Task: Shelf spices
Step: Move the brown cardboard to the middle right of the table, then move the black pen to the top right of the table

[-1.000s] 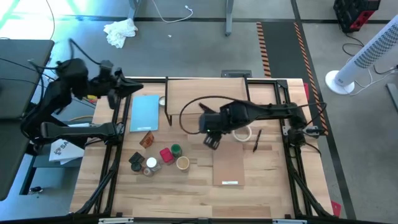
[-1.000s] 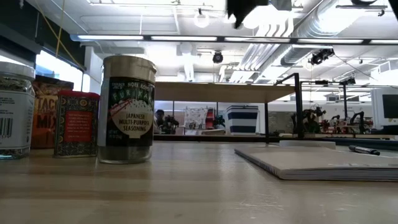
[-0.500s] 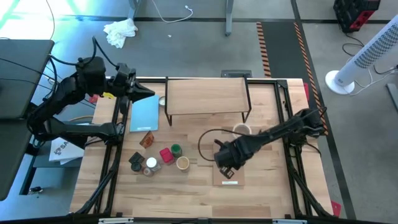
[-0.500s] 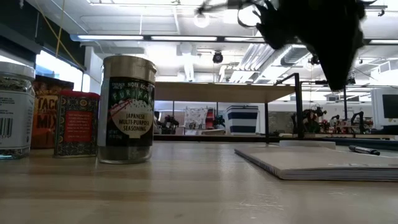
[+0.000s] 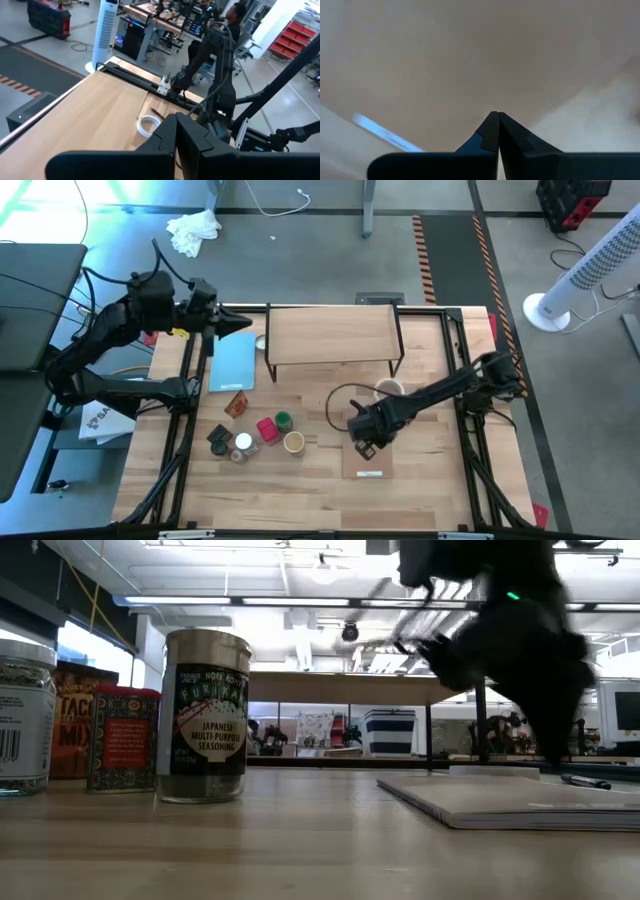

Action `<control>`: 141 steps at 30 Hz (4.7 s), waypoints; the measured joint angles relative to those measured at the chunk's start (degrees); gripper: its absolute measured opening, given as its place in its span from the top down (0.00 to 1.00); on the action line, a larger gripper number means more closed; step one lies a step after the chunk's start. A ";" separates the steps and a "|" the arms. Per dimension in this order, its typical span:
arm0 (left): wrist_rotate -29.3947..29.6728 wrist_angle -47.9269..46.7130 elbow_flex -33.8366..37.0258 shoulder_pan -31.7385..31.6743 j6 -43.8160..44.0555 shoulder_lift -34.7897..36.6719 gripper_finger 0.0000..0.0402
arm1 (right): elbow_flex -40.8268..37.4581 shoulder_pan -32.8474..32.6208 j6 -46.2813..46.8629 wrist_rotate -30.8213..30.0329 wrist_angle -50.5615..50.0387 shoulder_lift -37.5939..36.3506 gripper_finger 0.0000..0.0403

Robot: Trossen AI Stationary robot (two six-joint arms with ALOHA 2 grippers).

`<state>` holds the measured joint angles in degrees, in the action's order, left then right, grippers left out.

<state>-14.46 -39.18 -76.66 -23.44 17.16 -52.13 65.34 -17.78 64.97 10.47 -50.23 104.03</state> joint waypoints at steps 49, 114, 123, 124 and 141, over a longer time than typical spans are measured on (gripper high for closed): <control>3.07 -0.17 -0.02 2.29 -2.47 -1.87 1.00 | -37.06 -6.93 67.57 -8.25 -5.00 -46.19 1.00; 2.62 13.57 -0.04 5.25 2.24 -1.87 1.00 | -35.20 28.25 16.10 -13.67 -1.84 -33.38 1.00; 2.82 13.51 -0.04 5.22 2.28 -1.87 1.00 | -37.87 31.83 19.29 -14.70 2.59 -33.51 1.00; 3.00 13.51 -0.04 5.22 2.28 -1.87 1.00 | -37.87 32.29 20.25 -15.22 2.55 -33.49 1.00; 3.21 13.53 -0.04 6.13 6.31 -1.87 1.00 | -38.24 38.95 34.14 -34.00 11.54 -34.81 1.00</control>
<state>-11.25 -25.65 -76.71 -17.31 23.47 -54.00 27.09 21.18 99.11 -23.53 -38.69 69.22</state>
